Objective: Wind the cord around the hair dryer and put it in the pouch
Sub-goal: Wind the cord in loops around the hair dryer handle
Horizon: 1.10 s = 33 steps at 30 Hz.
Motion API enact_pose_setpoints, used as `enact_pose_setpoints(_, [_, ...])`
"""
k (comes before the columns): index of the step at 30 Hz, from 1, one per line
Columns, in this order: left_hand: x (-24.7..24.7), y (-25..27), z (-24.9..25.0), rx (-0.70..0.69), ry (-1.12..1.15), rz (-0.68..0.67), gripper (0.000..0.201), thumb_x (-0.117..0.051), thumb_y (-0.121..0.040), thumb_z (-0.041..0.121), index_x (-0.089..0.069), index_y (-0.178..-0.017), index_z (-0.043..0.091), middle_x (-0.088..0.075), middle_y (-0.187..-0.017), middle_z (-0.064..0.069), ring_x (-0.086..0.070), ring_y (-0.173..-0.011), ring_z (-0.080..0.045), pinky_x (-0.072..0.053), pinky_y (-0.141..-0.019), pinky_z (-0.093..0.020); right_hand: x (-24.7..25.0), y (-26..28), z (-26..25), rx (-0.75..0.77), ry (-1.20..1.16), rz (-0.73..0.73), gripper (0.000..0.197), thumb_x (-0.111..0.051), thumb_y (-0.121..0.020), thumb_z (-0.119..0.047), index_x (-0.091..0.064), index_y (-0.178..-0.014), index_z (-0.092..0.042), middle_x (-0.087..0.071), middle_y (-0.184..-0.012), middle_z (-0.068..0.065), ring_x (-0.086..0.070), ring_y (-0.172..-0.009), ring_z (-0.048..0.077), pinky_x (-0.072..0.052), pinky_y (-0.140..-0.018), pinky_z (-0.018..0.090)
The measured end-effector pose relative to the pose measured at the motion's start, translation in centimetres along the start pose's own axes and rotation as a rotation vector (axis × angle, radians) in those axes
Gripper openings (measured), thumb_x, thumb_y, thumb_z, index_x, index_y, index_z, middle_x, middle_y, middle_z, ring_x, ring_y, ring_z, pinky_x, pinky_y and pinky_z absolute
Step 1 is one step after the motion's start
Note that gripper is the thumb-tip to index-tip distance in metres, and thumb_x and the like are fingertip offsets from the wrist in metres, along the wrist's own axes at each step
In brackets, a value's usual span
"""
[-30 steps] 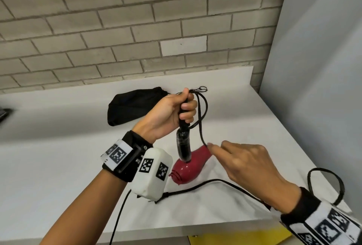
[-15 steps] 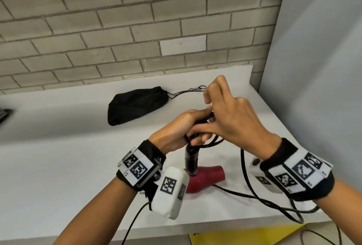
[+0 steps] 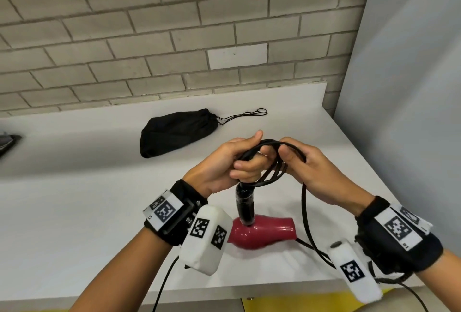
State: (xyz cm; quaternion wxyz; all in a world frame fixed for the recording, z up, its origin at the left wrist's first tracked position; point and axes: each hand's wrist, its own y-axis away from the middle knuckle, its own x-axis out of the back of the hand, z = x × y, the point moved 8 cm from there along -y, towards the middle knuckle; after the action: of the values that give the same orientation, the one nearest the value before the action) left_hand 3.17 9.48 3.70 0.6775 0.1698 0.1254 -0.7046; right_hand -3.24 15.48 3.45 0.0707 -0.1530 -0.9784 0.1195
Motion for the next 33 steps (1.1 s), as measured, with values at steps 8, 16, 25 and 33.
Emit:
enact_pose_setpoints(8, [-1.0, -1.0, 0.0, -0.029, 0.162, -0.059, 0.032, -0.033, -0.096, 0.032, -0.043, -0.068, 0.018, -0.035, -0.044, 0.009, -0.024, -0.036, -0.010, -0.031, -0.046, -0.022, 0.8, -0.9, -1.8, 0.182, 0.300, 0.418, 0.030, -0.041, -0.095, -0.032, -0.051, -0.075, -0.013, -0.047, -0.048, -0.006, -0.047, -0.044, 0.005, -0.042, -0.052, 0.019])
enact_pose_setpoints(16, [0.5, -1.3, 0.2, -0.115, 0.133, 0.143, 0.030, -0.034, -0.099, 0.027, -0.046, -0.076, 0.012, -0.035, -0.036, 0.012, -0.036, -0.028, -0.004, -0.035, -0.038, -0.017, 0.9, -1.6, -0.7, 0.108, 0.305, 0.329, 0.026, -0.039, -0.099, -0.027, -0.056, -0.088, -0.010, -0.054, -0.054, 0.002, -0.056, -0.055, 0.020, -0.050, -0.060, 0.041])
enact_pose_setpoints(25, [2.0, -0.4, 0.3, -0.040, 0.113, 0.198, 0.029, -0.040, -0.095, 0.034, -0.045, -0.077, 0.012, -0.029, -0.036, 0.012, -0.024, -0.023, 0.001, -0.020, -0.029, -0.014, 1.7, 1.5, 1.6, -0.142, 0.192, -0.044, 0.030, -0.044, -0.091, -0.037, -0.055, -0.096, -0.010, -0.054, -0.055, -0.001, -0.048, -0.043, 0.015, -0.041, -0.046, 0.022])
enact_pose_setpoints(33, [4.0, 1.8, 1.5, -0.065, 0.204, 0.183, 0.030, -0.037, -0.092, 0.031, -0.049, -0.070, 0.016, -0.017, -0.045, 0.009, -0.012, -0.031, -0.007, -0.014, -0.035, -0.020, 6.7, 4.9, 4.2, -0.132, 0.603, 0.035, 0.037, -0.035, -0.091, -0.053, -0.045, -0.075, -0.022, -0.041, -0.054, 0.000, -0.034, -0.049, 0.010, -0.033, -0.051, 0.020])
